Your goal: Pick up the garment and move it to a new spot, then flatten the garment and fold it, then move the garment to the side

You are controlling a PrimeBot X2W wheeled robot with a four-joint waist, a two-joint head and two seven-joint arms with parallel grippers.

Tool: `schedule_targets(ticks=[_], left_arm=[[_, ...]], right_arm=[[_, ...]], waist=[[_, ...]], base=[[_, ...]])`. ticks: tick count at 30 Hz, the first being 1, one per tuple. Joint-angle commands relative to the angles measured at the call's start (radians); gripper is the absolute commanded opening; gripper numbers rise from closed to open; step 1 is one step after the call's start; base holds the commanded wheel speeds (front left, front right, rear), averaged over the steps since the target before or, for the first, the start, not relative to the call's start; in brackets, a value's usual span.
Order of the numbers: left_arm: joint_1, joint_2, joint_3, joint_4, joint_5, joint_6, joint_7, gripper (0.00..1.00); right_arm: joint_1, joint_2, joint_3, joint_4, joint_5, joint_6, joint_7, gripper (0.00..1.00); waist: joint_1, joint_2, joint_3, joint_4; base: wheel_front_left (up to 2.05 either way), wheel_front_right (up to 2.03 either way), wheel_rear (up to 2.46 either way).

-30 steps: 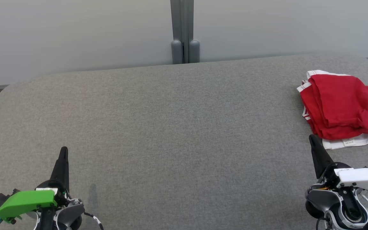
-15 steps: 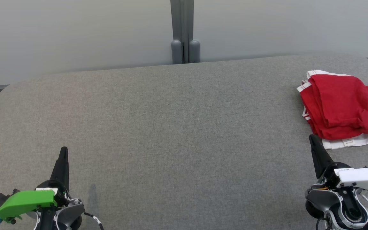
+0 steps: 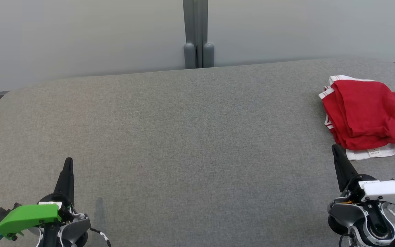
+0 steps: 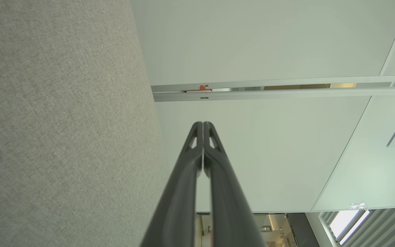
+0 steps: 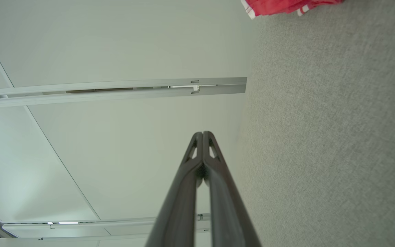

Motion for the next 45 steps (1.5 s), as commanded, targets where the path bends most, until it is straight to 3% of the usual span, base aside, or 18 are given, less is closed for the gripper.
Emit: schedule_targets(ticks=[1, 45], left_arm=[[-0.011, 0.001, 0.003, 0.001, 0.007, -0.006, 0.004, 0.0], [-0.011, 0.001, 0.003, 0.001, 0.007, -0.006, 0.004, 0.0]], right_arm=[[-0.005, 0.0, -0.002, 0.002, -0.004, 0.0, 0.003, 0.0], [-0.006, 0.0, -0.003, 0.002, -0.005, 0.001, 0.004, 0.0]], waist=[[0.0, 0.0, 0.0, 0.0], [0.0, 0.0, 0.0, 0.0]], base=[[0.0, 0.0, 0.0], [0.0, 0.0, 0.0]])
